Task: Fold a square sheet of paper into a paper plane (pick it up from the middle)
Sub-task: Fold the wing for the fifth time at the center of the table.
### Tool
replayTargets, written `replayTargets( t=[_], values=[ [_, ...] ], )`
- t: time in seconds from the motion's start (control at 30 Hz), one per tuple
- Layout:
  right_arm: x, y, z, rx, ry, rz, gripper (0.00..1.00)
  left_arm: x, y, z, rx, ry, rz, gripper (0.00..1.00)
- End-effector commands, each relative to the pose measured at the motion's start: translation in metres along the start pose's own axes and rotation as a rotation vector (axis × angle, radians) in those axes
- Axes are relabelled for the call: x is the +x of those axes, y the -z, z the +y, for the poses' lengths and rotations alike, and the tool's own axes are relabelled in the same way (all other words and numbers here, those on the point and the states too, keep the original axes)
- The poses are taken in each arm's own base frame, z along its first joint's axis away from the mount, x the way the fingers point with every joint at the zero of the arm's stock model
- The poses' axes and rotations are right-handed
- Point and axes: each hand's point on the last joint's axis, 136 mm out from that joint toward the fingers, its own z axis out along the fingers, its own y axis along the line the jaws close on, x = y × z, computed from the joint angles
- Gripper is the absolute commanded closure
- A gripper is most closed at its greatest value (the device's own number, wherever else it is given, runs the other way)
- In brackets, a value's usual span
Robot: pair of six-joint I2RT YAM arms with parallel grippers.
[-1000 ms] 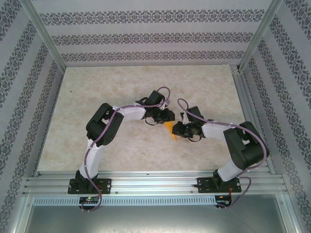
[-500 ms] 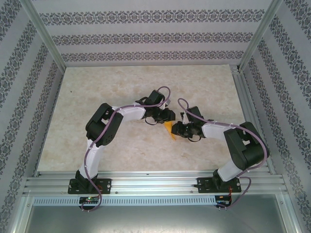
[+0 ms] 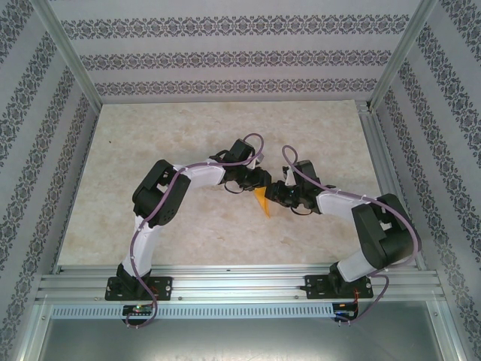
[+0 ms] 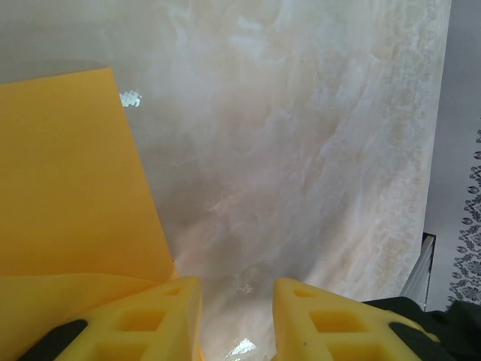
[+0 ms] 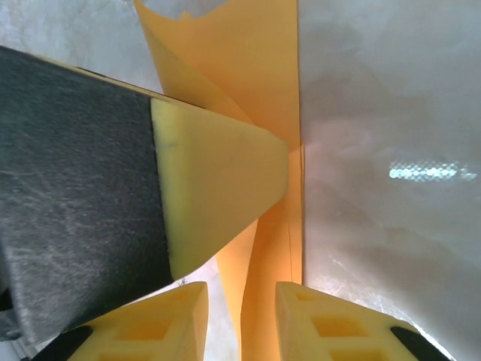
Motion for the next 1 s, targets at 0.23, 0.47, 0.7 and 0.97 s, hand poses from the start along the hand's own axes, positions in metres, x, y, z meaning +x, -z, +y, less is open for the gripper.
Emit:
replayTargets(
  t=[0.23,0.47,0.7,0.97],
  values=[
    [0.004,-0.019,0.002,-0.077,-0.041,0.034,0.76,-0.003,0.002,-0.012,0.03,-0.031,-0.016,0.68],
    [0.004,-0.024,-0.007,-0.074,-0.059,0.023,0.94,-0.004,0.006,-0.017,0.038,-0.037,-0.019,0.67],
    [0.004,-0.024,-0.016,-0.113,-0.115,0.001,1.0,-0.014,0.025,-0.037,0.072,-0.081,-0.057,0.62],
    [-0.002,-0.02,-0.016,-0.187,-0.161,-0.044,1.0,-0.015,0.045,-0.051,0.105,-0.119,-0.096,0.57]
  ],
)
